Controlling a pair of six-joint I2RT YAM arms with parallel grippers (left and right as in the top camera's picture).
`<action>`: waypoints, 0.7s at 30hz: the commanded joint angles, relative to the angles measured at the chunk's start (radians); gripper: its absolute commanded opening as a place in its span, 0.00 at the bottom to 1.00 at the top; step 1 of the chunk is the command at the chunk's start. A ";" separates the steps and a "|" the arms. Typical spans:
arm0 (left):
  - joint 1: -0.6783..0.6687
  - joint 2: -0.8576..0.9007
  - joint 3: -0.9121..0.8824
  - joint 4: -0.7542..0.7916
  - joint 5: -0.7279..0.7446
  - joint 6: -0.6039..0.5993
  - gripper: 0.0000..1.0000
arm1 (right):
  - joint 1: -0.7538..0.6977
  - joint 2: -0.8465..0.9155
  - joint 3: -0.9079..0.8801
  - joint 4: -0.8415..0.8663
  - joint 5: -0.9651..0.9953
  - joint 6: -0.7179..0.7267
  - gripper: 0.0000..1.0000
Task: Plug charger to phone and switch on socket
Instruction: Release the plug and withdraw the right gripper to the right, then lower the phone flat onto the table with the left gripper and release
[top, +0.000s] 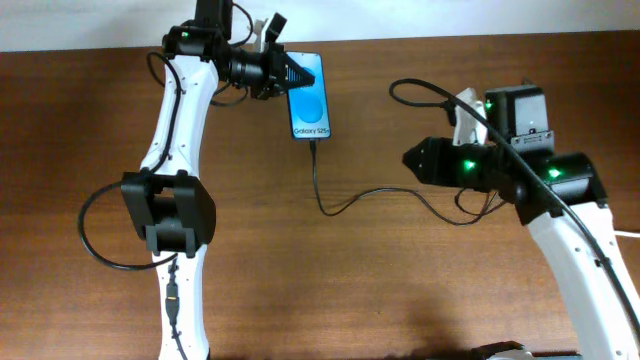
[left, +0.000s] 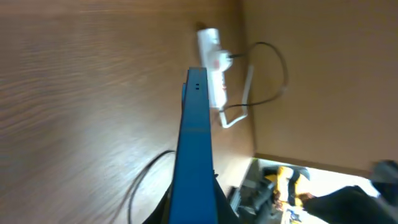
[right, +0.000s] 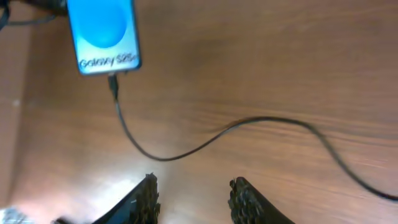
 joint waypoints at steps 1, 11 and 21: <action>0.008 -0.006 0.011 -0.021 -0.100 0.056 0.00 | -0.040 -0.015 0.064 -0.020 0.102 -0.010 0.40; 0.022 -0.005 0.011 -0.186 -0.445 0.184 0.00 | -0.216 -0.014 0.080 -0.085 0.093 -0.011 0.39; 0.019 0.099 -0.070 -0.207 -0.505 0.148 0.00 | -0.226 -0.014 0.080 -0.092 0.138 0.000 0.39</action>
